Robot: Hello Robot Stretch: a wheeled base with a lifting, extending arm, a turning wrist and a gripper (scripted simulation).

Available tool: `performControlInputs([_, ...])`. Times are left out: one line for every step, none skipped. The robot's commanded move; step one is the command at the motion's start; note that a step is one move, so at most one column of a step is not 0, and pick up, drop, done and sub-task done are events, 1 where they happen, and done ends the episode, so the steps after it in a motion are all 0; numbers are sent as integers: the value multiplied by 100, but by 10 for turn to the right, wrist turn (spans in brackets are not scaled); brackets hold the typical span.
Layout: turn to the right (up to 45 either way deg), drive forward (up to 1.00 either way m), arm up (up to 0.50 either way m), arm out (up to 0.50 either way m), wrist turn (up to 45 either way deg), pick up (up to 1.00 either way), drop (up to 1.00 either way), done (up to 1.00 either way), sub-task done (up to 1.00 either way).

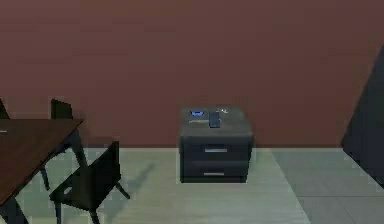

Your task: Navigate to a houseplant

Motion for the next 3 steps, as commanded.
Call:
performControlInputs([450,0,0,0,0,0,0,0,0])
performControlInputs([450,0,0,0,0,0,0,0,0])
performControlInputs([450,0,0,0,0,0,0,0,0])
